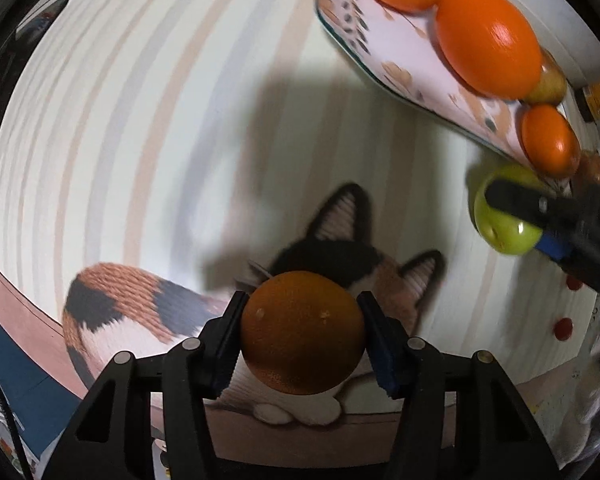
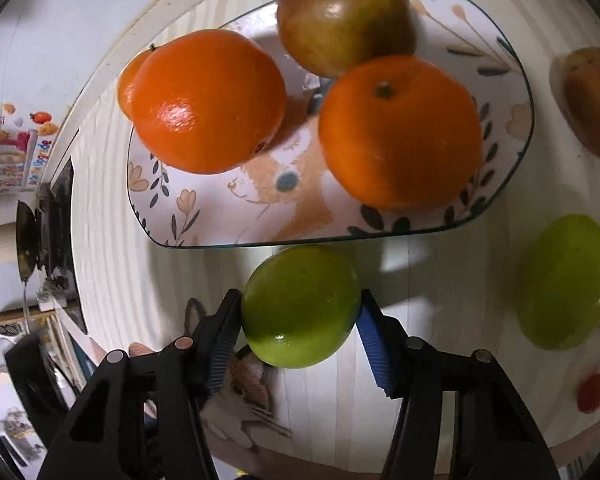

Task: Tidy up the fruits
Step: 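Grasp the small brown-orange fruit with the left tool while the right tool grasps a green apple, then place the brown-orange fruit on the plate with the left tool while the right tool places the green apple, then open both tools and lift them away from the plate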

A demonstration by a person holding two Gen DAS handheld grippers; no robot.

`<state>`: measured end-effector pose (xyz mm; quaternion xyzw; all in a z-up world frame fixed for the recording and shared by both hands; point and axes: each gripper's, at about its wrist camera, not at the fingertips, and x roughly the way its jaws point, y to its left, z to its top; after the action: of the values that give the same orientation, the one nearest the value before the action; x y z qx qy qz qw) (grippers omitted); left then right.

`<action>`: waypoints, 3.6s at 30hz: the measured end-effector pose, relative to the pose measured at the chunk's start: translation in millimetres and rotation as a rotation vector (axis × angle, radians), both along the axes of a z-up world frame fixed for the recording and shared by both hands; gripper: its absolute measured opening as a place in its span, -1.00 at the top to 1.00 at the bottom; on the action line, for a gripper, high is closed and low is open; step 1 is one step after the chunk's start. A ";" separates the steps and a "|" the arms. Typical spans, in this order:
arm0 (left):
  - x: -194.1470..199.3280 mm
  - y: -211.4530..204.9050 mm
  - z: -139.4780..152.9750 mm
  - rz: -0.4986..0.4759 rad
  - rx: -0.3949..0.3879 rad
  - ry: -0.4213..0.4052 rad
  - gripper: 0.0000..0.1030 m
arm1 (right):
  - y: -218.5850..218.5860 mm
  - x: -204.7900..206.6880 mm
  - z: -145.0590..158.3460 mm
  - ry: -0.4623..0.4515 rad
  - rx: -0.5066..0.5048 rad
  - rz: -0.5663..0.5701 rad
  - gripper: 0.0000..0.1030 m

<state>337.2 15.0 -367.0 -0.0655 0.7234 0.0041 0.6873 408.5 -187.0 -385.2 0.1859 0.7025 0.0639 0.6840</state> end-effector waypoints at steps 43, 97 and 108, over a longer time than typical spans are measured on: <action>181.1 4.6 28.6 0.056 -0.249 0.036 -0.04 | 22.0 26.4 17.4 -0.165 0.373 -0.210 -0.57; -74.1 -34.7 273.9 -0.144 0.066 -0.613 -0.70 | -31.8 -171.8 304.2 -0.574 -0.288 0.025 -0.82; -80.1 -41.0 267.5 -0.142 0.038 -0.586 -0.95 | -44.0 -174.6 302.3 -0.562 -0.217 -0.001 -0.84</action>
<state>257.2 -26.0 -99.5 -0.0004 0.4968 -0.0497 0.8664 233.9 -231.0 -82.9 0.0872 0.4882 0.0373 0.8675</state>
